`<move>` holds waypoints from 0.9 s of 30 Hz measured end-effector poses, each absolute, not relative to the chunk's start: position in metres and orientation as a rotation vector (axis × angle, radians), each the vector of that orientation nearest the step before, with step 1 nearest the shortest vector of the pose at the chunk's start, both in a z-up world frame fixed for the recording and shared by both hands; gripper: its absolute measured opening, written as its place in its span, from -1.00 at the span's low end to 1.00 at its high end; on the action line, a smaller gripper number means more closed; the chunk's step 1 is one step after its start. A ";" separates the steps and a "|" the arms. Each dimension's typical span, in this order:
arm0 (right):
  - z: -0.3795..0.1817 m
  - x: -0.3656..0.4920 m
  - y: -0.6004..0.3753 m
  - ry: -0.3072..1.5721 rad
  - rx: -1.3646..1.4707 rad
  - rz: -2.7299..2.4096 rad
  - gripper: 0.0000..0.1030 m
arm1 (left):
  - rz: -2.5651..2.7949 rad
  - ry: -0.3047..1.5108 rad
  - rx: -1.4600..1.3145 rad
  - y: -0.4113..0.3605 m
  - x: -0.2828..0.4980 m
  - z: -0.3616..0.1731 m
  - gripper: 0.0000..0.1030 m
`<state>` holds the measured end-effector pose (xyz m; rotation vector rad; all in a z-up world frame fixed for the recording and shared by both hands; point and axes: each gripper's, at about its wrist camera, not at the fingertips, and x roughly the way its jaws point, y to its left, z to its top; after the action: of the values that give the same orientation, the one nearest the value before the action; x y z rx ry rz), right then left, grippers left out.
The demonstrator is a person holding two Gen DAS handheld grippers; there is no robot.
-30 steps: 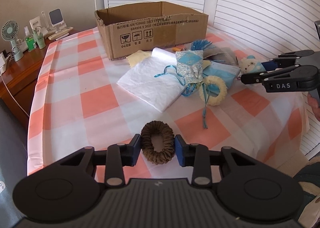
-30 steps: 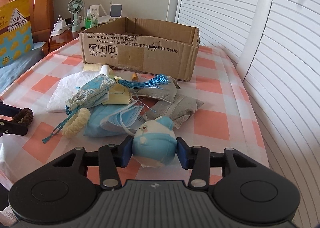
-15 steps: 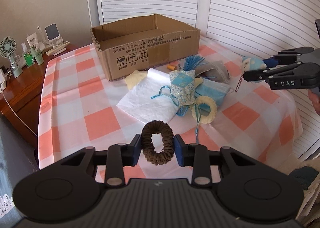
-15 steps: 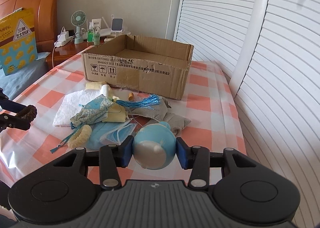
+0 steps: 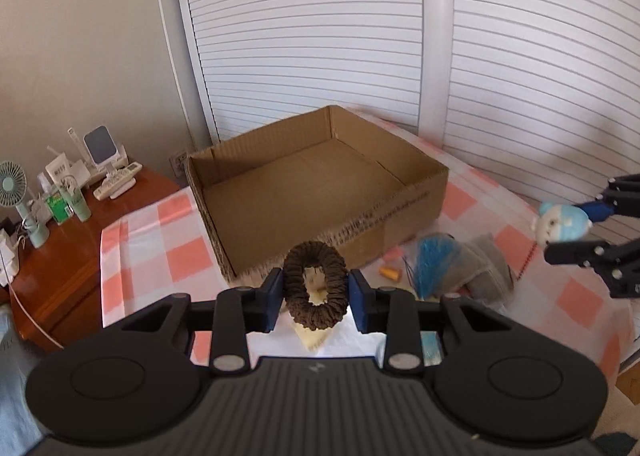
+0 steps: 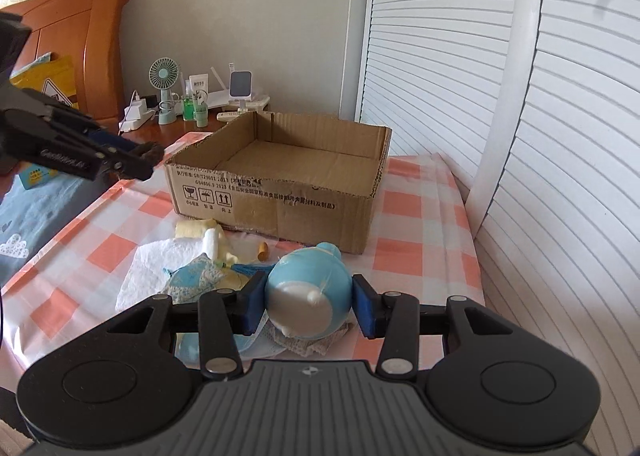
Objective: Organize soft objects
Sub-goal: 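Carry the brown hair tie into the box and open the left gripper while the right carries the plush toy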
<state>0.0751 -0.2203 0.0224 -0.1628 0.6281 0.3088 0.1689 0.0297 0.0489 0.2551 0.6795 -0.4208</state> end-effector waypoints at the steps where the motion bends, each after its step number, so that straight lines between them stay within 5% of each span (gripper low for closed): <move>1: 0.024 0.078 -0.221 0.626 -0.159 0.310 -0.03 | -0.418 0.681 0.254 0.027 0.183 0.051 -0.36; 14: 0.030 0.118 -0.229 0.619 -0.147 0.300 -0.03 | -0.313 0.754 0.269 0.005 0.323 0.028 -0.32; 16: 0.030 0.122 -0.229 0.622 -0.148 0.298 -0.03 | -0.304 0.749 0.277 0.005 0.331 0.025 -0.06; 18: 0.029 0.126 -0.229 0.624 -0.150 0.296 -0.03 | -0.269 0.731 0.281 0.006 0.335 0.024 0.64; 27: 0.034 0.137 -0.220 0.618 -0.158 0.304 -0.03 | -0.269 0.705 0.261 0.015 0.318 0.029 0.78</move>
<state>0.1374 -0.2199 0.0344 -0.1582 0.6179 0.3040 0.3179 0.0148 0.0289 0.2606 0.7045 -0.2691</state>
